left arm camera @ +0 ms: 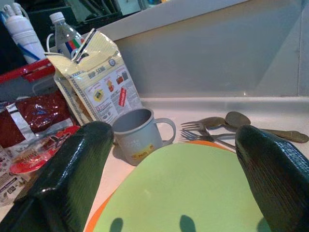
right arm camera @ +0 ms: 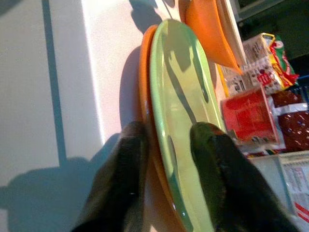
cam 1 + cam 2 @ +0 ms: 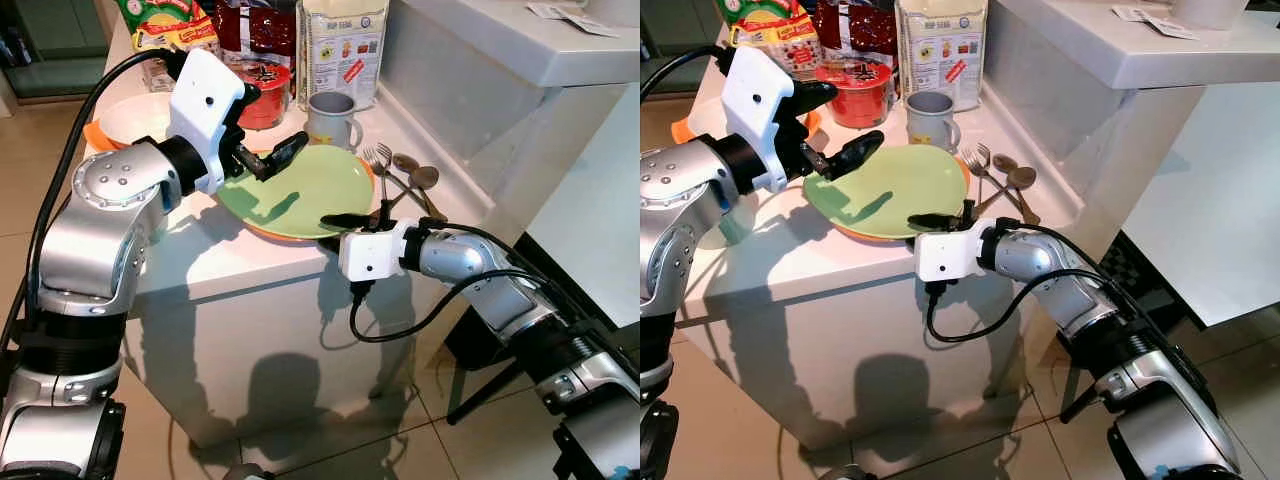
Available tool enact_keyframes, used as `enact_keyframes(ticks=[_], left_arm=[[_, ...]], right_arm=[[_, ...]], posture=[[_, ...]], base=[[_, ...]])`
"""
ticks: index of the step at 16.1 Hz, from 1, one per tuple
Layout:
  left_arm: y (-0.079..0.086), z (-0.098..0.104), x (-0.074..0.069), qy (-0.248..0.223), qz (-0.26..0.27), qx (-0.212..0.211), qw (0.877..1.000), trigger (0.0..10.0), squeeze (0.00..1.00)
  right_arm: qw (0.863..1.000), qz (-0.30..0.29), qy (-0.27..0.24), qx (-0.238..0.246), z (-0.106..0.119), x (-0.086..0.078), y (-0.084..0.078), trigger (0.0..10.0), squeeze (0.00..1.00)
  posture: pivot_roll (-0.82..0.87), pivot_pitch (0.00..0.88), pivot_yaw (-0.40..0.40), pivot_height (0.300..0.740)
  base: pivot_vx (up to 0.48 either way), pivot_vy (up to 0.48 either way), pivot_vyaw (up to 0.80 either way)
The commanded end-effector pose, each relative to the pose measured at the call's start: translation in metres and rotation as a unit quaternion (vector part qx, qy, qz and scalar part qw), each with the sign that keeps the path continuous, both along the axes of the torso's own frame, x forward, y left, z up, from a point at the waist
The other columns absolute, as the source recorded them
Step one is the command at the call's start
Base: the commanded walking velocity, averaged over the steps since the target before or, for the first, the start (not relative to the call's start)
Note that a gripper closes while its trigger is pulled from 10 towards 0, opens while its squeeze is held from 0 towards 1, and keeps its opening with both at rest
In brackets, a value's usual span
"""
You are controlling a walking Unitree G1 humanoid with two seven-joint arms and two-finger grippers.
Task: Setting the table
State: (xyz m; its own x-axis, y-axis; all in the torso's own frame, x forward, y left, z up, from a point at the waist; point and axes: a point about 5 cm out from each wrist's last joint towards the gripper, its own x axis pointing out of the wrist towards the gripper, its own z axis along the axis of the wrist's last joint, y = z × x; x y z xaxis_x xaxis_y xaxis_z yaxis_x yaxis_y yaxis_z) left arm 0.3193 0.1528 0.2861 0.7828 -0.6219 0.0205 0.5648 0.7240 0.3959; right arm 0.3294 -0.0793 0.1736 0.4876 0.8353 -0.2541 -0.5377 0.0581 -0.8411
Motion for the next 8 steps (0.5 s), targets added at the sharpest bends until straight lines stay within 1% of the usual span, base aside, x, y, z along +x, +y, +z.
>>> enact_keyframes(ticks=[1, 2, 4, 5, 6, 7, 8], left_arm=[[0.000, -0.001, -0.003, 0.004, -0.005, 0.006, 1.000, 10.0, 0.00], [0.001, -0.002, -0.003, 0.006, -0.004, 0.012, 1.000, 10.0, 0.00], [0.002, -0.006, -0.004, 0.011, -0.005, 0.020, 1.000, 10.0, 0.00], [0.001, -0.007, -0.005, 0.015, -0.007, 0.021, 1.000, 10.0, 0.00], [0.001, -0.009, -0.006, 0.018, -0.010, 0.023, 1.000, 10.0, 0.00], [0.000, -0.010, -0.007, 0.019, -0.012, 0.024, 0.999, 10.0, 0.00], [-0.001, -0.012, -0.008, 0.022, -0.016, 0.032, 0.999, 10.0, 0.00]], right_arm=[[1.000, 0.004, -0.016, 0.021, 0.016, 0.004, -0.001, 10.0, 1.00], [0.999, 0.014, -0.005, 0.028, 0.017, 0.002, 0.000, 10.0, 0.00], [0.999, 0.037, 0.015, 0.032, 0.015, -0.003, 0.002, 10.0, 0.00], [0.999, 0.037, 0.020, 0.031, 0.013, -0.004, 0.000, 10.0, 0.00], [0.998, 0.035, 0.039, 0.036, 0.012, -0.003, -0.002, 10.0, 0.13], [0.998, 0.031, 0.041, 0.040, 0.012, -0.003, -0.002, 10.0, 0.63], [0.997, 0.024, 0.053, 0.047, 0.011, -0.002, -0.005, 10.0, 1.00]], posture=[[0.05, 0.000, -0.013, 0.740], [0.06, 0.000, -0.017, 0.740], [0.06, 0.000, -0.020, 0.740], [0.06, 0.000, -0.022, 0.740], [0.06, 0.000, -0.021, 0.740], [0.06, 0.000, -0.021, 0.740], [0.06, 0.000, -0.021, 0.740]], base=[[0.000, 0.000, 0.00], [0.000, 0.000, 0.00], [0.000, 0.000, 0.00], [0.000, 0.000, 0.00], [0.000, 0.000, 0.00], [0.000, 0.000, 0.00], [0.000, 0.000, 0.00]])
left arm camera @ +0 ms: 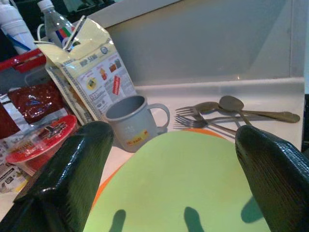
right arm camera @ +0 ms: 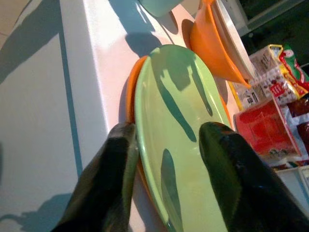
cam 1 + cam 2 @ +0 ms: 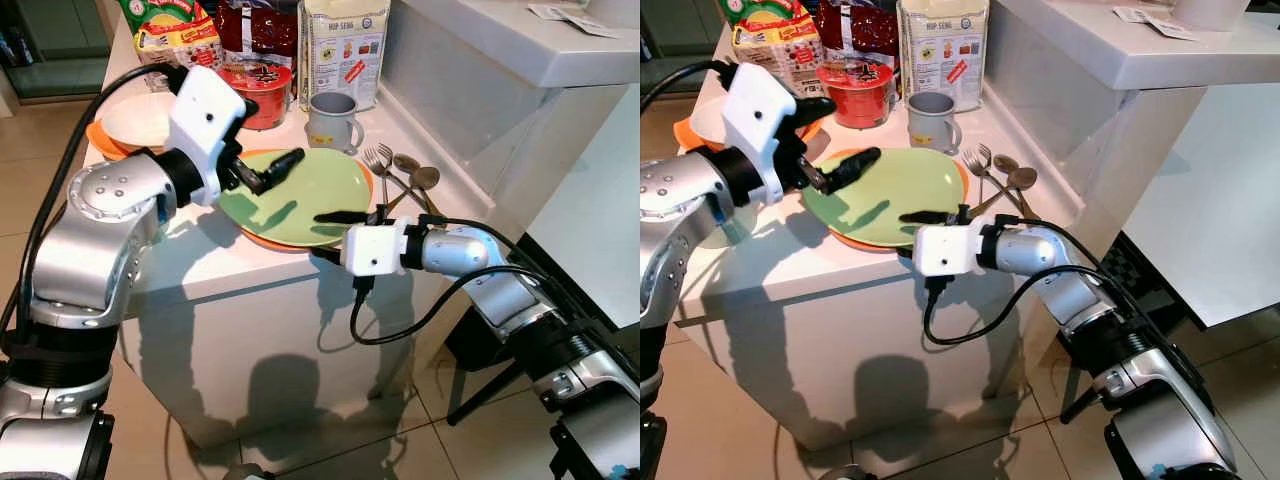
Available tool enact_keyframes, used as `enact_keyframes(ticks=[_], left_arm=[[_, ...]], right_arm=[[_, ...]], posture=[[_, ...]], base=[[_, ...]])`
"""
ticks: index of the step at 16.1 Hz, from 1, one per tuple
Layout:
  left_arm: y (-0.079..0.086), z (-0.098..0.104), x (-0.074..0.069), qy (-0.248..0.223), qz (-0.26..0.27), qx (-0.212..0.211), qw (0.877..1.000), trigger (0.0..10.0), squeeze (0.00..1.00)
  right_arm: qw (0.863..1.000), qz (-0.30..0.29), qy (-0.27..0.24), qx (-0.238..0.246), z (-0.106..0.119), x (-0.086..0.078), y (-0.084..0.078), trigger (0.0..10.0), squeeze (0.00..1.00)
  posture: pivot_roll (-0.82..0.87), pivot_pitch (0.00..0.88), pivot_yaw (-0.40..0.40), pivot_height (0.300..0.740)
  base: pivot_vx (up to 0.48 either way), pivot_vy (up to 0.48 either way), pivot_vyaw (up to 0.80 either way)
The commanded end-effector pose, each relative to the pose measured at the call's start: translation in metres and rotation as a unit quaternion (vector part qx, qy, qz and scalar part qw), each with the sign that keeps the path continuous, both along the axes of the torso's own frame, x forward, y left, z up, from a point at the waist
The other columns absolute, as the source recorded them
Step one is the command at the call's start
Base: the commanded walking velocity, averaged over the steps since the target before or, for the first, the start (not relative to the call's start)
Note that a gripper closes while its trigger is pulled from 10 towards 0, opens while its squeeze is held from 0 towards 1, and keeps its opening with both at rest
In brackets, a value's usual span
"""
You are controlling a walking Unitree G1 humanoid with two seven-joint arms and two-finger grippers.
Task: Setting the table
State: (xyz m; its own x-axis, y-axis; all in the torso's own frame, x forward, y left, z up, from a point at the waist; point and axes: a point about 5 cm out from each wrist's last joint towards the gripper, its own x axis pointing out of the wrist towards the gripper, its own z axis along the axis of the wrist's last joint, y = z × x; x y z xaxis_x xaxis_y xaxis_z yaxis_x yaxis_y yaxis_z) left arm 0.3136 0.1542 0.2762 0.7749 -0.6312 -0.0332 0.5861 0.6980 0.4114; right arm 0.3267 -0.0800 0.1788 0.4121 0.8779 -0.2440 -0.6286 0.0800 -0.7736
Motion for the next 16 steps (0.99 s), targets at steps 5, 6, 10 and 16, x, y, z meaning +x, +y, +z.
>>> enact_keyframes(ticks=[5, 6, 10, 16], left_arm=[[-0.013, -0.013, 0.004, 0.020, -0.016, 0.040, 0.999, 10.0, 0.00], [-0.015, -0.017, 0.008, 0.023, -0.011, 0.058, 0.998, 10.0, 0.00], [-0.025, -0.029, 0.036, 0.030, 0.001, 0.081, 0.996, 10.0, 0.00], [-0.028, -0.072, 0.066, 0.047, 0.011, 0.214, 0.976, 10.0, 0.00]], right_arm=[[0.996, -0.024, 0.019, 0.083, 0.019, -0.001, -0.016, 10.0, 0.00], [0.994, -0.023, 0.027, 0.101, 0.022, -0.003, -0.018, 10.0, 0.00], [0.989, -0.014, 0.047, 0.136, 0.028, -0.016, -0.021, 10.0, 0.00], [0.994, -0.021, 0.087, 0.070, 0.017, -0.034, -0.036, 10.0, 0.00]], posture=[[0.06, 0.000, -0.027, 0.740], [0.06, 0.000, -0.028, 0.740], [0.02, 0.000, 0.004, 0.740], [0.01, 0.000, -0.010, 0.740]], base=[[0.000, 0.000, 0.00], [0.000, 0.000, 0.00], [0.000, 0.000, 0.00], [0.000, 0.000, 0.00]])
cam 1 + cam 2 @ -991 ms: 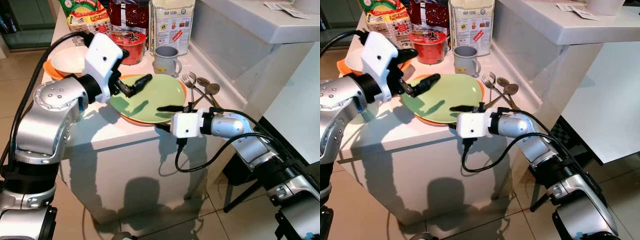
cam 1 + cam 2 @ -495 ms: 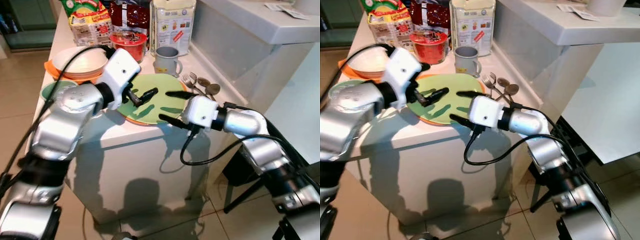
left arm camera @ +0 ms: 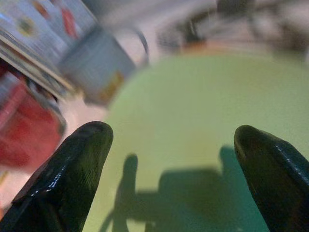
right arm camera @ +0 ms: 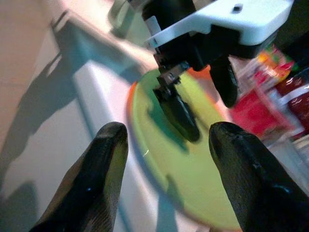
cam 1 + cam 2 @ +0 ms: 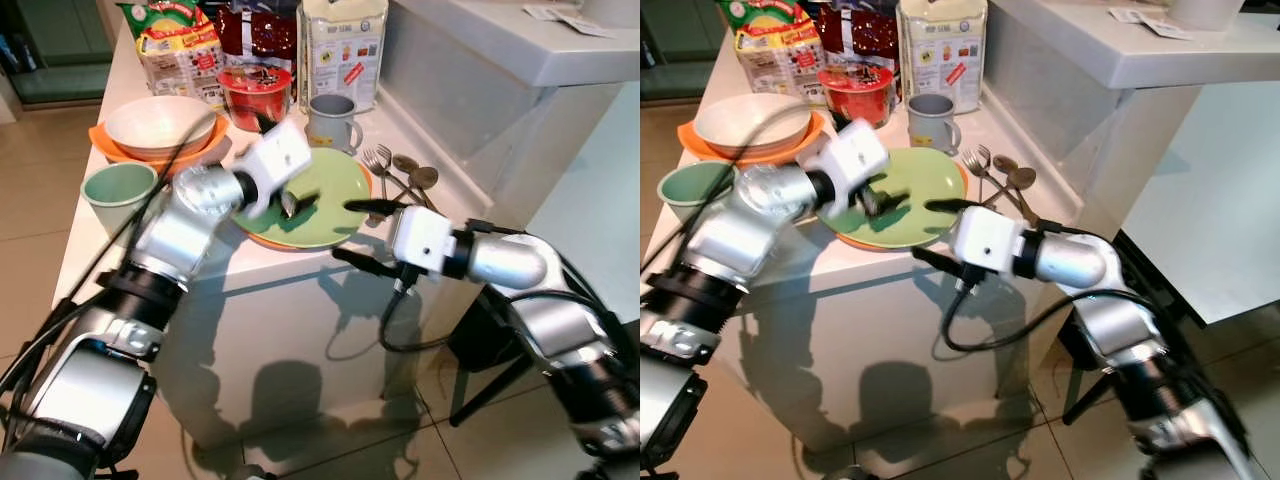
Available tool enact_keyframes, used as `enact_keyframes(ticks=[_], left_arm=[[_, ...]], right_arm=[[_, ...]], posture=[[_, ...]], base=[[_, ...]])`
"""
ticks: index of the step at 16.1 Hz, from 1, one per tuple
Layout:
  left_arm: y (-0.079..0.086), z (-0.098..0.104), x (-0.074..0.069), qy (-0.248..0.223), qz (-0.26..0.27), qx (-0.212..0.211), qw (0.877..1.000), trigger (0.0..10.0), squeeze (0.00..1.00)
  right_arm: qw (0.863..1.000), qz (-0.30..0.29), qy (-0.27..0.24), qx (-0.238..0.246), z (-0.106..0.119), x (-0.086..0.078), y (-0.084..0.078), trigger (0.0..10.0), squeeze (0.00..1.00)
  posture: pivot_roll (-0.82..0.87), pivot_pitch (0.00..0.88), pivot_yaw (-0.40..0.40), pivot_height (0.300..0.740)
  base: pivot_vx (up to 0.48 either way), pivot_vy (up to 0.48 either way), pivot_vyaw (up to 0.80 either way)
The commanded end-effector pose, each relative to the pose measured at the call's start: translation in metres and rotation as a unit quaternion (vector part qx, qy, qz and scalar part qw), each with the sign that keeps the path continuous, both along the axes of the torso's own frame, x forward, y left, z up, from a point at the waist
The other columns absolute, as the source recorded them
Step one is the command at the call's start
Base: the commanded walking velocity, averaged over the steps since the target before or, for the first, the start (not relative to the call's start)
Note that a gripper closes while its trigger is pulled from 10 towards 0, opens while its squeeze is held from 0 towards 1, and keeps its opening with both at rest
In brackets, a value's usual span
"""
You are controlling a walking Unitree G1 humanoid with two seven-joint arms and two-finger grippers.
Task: Setting the table
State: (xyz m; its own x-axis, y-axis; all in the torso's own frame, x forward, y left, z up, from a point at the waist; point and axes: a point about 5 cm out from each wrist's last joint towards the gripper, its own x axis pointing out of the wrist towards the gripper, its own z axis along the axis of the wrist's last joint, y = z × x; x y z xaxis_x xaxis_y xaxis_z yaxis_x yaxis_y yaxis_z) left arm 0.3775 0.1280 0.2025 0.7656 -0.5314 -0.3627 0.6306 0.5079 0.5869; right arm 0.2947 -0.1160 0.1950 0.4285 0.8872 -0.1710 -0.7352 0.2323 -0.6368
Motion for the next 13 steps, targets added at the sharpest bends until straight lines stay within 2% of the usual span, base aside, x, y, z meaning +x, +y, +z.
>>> enact_keyframes(ticks=[1, 3, 5, 7, 9, 11, 13], left_arm=[[-0.001, -0.002, 0.003, -0.009, 0.000, 0.022, 1.000, 10.0, 0.00], [0.000, -0.009, 0.005, 0.000, 0.005, 0.026, 1.000, 10.0, 0.00], [0.002, -0.019, 0.008, 0.008, 0.002, 0.050, 0.999, 10.0, 0.00], [0.002, -0.021, 0.008, 0.013, -0.004, 0.051, 0.999, 10.0, 0.00], [-0.002, -0.016, 0.005, 0.037, -0.033, 0.020, 0.999, 10.0, 0.00], [-0.005, -0.007, 0.003, 0.041, -0.061, -0.002, 0.997, 10.0, 0.00], [-0.008, 0.000, 0.000, 0.037, -0.082, -0.002, 0.996, 10.0, 0.00]], right_arm=[[1.000, 0.010, 0.008, -0.012, 0.000, -0.004, -0.001, 10.0, 0.00], [0.999, 0.014, 0.021, -0.023, -0.003, -0.011, -0.006, 10.0, 0.00], [0.997, -0.052, -0.012, -0.051, -0.004, -0.003, -0.020, 10.0, 0.00], [0.996, -0.070, -0.019, -0.046, -0.001, 0.000, -0.025, 10.0, 0.00], [0.996, -0.068, -0.018, -0.059, 0.000, 0.001, -0.032, 10.0, 0.00], [0.995, -0.073, -0.024, -0.062, 0.004, 0.005, -0.036, 10.0, 0.00], [0.995, -0.069, -0.026, -0.066, 0.004, 0.006, -0.036, 10.0, 0.00]], posture=[[0.01, 0.000, -0.010, 0.740], [0.01, 0.000, -0.009, 0.740], [0.00, 0.000, -0.009, 0.740], [0.00, 0.000, -0.009, 0.740], [0.01, 0.000, -0.014, 0.740], [0.01, 0.000, -0.014, 0.740], [0.01, 0.000, -0.015, 0.740]], base=[[0.000, 0.000, 0.00], [0.000, 0.000, 0.00], [0.000, 0.000, 0.00], [0.000, 0.000, 0.00], [0.000, 0.000, 0.00], [0.000, 0.000, 0.00], [0.000, 0.000, 0.00]])
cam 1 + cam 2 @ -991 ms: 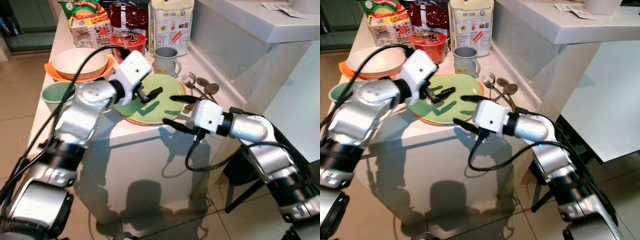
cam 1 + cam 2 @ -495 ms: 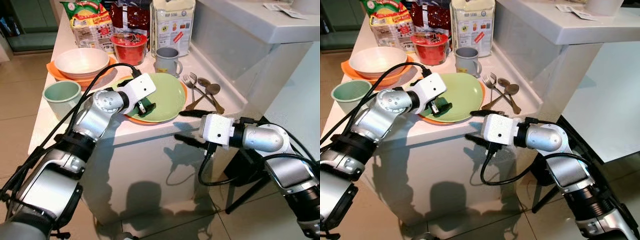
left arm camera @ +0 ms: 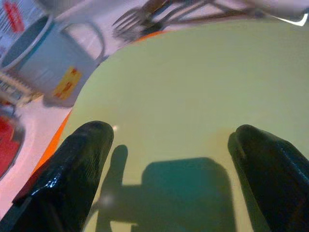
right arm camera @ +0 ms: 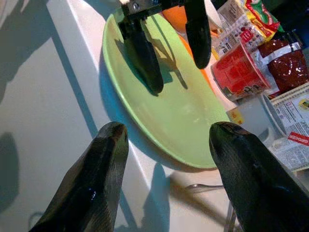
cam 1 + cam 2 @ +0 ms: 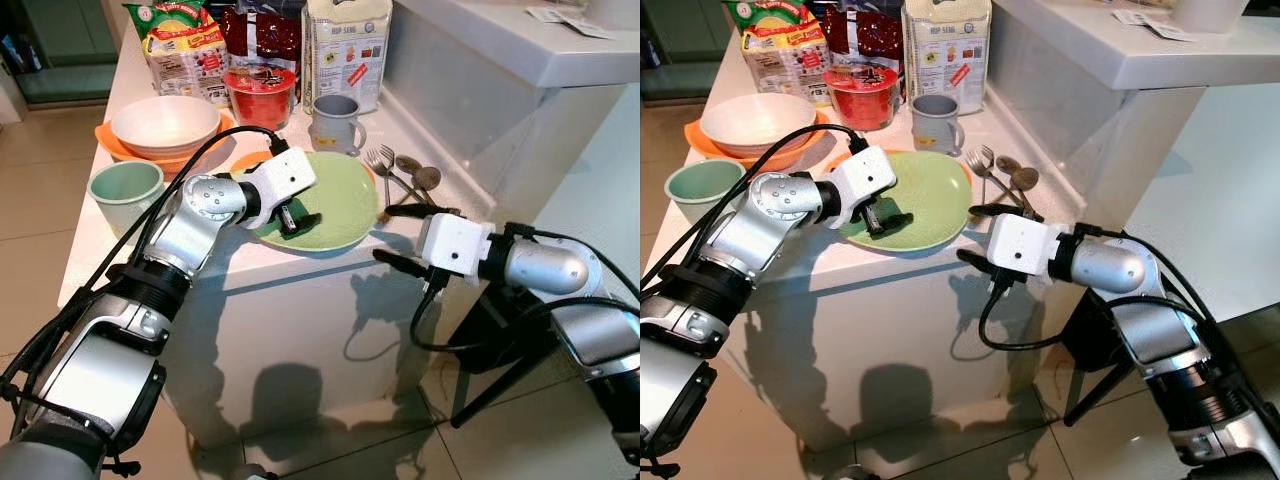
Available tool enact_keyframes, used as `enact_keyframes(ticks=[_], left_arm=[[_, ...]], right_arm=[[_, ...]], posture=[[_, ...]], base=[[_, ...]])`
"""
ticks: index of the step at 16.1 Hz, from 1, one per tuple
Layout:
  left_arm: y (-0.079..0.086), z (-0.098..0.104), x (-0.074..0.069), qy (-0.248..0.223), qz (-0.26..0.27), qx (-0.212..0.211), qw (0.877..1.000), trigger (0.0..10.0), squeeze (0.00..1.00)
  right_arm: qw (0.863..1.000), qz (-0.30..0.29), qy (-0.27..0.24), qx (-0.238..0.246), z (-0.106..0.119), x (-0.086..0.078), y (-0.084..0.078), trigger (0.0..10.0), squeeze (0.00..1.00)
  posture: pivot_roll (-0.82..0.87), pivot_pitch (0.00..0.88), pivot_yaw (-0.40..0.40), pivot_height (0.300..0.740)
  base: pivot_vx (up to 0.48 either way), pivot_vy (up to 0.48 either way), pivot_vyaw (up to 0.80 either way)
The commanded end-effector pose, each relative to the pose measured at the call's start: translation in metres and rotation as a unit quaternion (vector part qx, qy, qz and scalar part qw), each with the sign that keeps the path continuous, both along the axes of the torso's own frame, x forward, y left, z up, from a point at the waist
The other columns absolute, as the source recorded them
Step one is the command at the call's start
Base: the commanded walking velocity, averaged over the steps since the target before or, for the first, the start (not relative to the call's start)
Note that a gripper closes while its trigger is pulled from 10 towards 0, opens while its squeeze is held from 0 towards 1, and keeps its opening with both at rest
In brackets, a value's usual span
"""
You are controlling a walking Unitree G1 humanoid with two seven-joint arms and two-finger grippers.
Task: Setting the table
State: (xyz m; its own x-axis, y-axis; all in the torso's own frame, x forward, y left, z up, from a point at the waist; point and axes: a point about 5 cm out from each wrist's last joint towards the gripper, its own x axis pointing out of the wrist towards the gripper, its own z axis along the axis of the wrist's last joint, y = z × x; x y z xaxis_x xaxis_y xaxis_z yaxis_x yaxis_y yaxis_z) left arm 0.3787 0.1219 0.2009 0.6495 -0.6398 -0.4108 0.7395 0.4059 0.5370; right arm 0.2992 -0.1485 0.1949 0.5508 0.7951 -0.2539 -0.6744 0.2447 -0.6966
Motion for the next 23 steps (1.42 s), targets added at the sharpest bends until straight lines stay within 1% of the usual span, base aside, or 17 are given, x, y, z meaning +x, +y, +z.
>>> enact_keyframes(ticks=[1, 2, 3, 4, 5, 7, 8, 9, 11, 13, 15, 17, 19, 20, 21, 22, 23], left_arm=[[-0.003, 0.004, -0.002, 0.001, -0.016, -0.001, 1.000, 10.0, 0.00], [-0.006, 0.010, -0.005, 0.001, -0.033, -0.009, 0.999, 10.0, 0.00], [-0.007, 0.011, -0.005, 0.001, -0.033, -0.010, 0.999, 10.0, 0.00], [-0.007, 0.012, -0.005, 0.001, -0.034, -0.010, 0.999, 10.0, 0.00], [-0.006, 0.011, -0.005, 0.002, -0.034, -0.009, 0.999, 10.0, 0.00], [-0.006, 0.010, -0.006, 0.004, -0.035, -0.007, 0.999, 10.0, 0.00], [-0.006, 0.010, -0.006, 0.006, -0.035, -0.007, 0.999, 10.0, 0.00], [-0.006, 0.010, -0.007, 0.006, -0.036, -0.005, 0.999, 10.0, 0.00], [-0.006, 0.011, -0.006, 0.003, -0.033, -0.004, 0.999, 10.0, 0.00], [-0.004, 0.015, -0.002, -0.010, -0.018, -0.011, 1.000, 10.0, 0.00], [0.000, 0.028, 0.007, -0.028, 0.020, -0.044, 0.998, 10.0, 0.00], [0.003, 0.032, 0.011, -0.039, 0.034, -0.044, 0.998, 10.0, 0.00], [0.004, 0.032, 0.013, -0.041, 0.040, -0.041, 0.997, 10.0, 0.00], [0.003, 0.029, 0.014, -0.040, 0.043, -0.037, 0.998, 10.0, 0.00], [0.004, 0.026, 0.014, -0.041, 0.044, -0.030, 0.998, 10.0, 0.00], [0.004, 0.022, 0.015, -0.040, 0.046, -0.021, 0.998, 10.0, 0.00], [0.004, 0.020, 0.014, -0.039, 0.046, -0.018, 0.998, 10.0, 0.00]], right_arm=[[1.000, 0.004, -0.004, -0.005, 0.004, 0.002, -0.003, 10.0, 0.00], [1.000, 0.024, -0.005, -0.006, 0.003, 0.002, 0.002, 10.0, 0.00], [0.999, 0.044, -0.005, -0.005, 0.003, 0.001, 0.008, 10.0, 0.00], [0.999, 0.052, -0.004, -0.005, 0.003, 0.001, 0.010, 10.0, 0.00], [0.997, 0.082, 0.006, -0.010, 0.004, -0.002, 0.017, 10.0, 0.00], [0.995, 0.096, 0.007, -0.017, 0.004, 0.001, 0.022, 10.0, 0.00], [0.994, 0.100, 0.000, -0.030, 0.003, 0.004, 0.025, 10.0, 0.00], [0.993, 0.104, -0.010, -0.057, -0.001, 0.006, 0.028, 10.0, 0.00], [0.991, 0.103, -0.024, -0.084, -0.006, 0.012, 0.035, 10.0, 0.00], [0.991, 0.106, -0.019, -0.084, -0.009, 0.015, 0.039, 10.0, 0.00], [0.989, 0.110, -0.011, -0.095, -0.014, 0.018, 0.041, 10.0, 0.00], [0.990, 0.106, -0.006, -0.095, -0.016, 0.022, 0.042, 10.0, 0.00], [0.990, 0.102, 0.001, -0.093, -0.017, 0.024, 0.042, 10.0, 0.00], [0.991, 0.102, 0.008, -0.091, -0.018, 0.025, 0.042, 9.3, 0.00], [0.991, 0.102, 0.010, -0.090, -0.018, 0.026, 0.042, 4.1, 0.00], [0.991, 0.100, 0.013, -0.087, -0.018, 0.028, 0.042, 0.0, 0.00], [0.992, 0.096, 0.013, -0.084, -0.017, 0.029, 0.043, 0.0, 0.00]], posture=[[0.01, 0.000, -0.016, 0.740], [0.01, 0.000, -0.020, 0.740], [0.02, 0.000, -0.020, 0.740], [0.02, 0.000, -0.020, 0.740], [0.02, 0.000, -0.020, 0.740], [0.01, 0.000, -0.016, 0.740], [0.01, 0.000, -0.014, 0.740], [0.01, 0.000, -0.014, 0.740], [0.02, 0.000, -0.016, 0.740], [0.02, 0.000, -0.016, 0.740], [0.02, 0.000, -0.017, 0.740], [0.02, 0.000, -0.016, 0.740], [0.02, 0.000, -0.016, 0.740], [0.02, 0.000, -0.016, 0.740], [0.02, 0.000, -0.016, 0.740], [0.02, 0.000, -0.015, 0.740], [0.02, 0.000, -0.016, 0.740]], base=[[0.000, 0.000, 0.00], [0.000, 0.000, 0.00], [0.000, 0.000, 0.00], [0.000, 0.000, 0.00], [0.000, 0.000, 0.00], [0.000, 0.000, 0.00], [0.000, 0.000, 0.00], [0.000, 0.000, 0.00], [0.000, 0.000, 0.00], [0.000, 0.000, 0.00], [0.000, 0.000, 0.00], [0.000, 0.000, 0.00], [0.000, 0.000, 0.00], [0.000, 0.000, 0.00], [0.000, 0.000, 0.00], [0.000, 0.000, 0.00], [0.000, 0.000, 0.00]])
